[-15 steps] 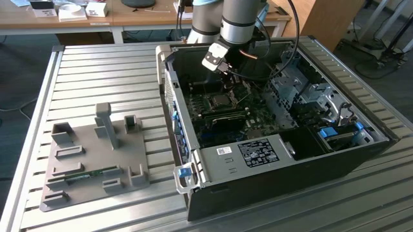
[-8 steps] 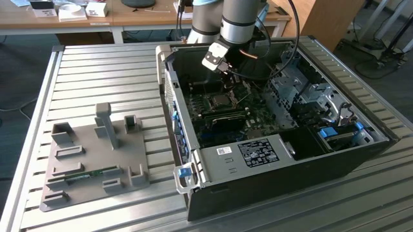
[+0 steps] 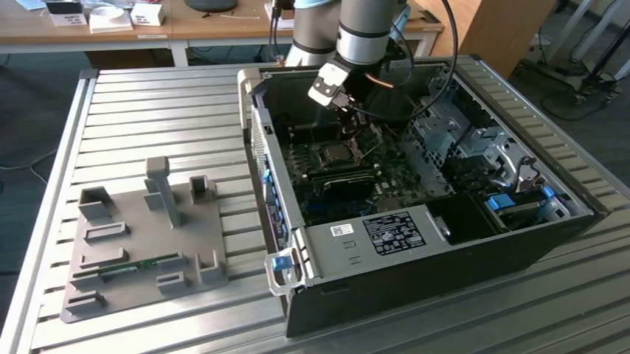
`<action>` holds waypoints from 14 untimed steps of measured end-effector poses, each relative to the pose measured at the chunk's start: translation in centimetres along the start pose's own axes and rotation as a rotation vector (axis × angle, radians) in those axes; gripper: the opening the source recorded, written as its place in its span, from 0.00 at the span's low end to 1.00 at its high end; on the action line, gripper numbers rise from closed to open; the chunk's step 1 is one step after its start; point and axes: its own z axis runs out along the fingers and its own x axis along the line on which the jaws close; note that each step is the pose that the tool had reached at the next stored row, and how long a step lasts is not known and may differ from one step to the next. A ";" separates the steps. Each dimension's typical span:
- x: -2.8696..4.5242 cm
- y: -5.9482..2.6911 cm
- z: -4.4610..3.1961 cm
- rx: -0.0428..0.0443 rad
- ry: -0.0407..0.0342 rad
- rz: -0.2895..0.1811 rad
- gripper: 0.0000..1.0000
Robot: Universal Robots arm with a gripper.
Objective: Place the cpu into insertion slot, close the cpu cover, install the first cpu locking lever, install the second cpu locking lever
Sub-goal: 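Close the cpu cover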
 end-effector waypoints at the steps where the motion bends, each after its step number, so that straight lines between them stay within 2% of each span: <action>1: 0.00 0.00 0.00 0.0000 -0.0001 0.000 0.11; 14: 0.00 0.01 -0.22 0.0002 -0.0003 0.000 0.11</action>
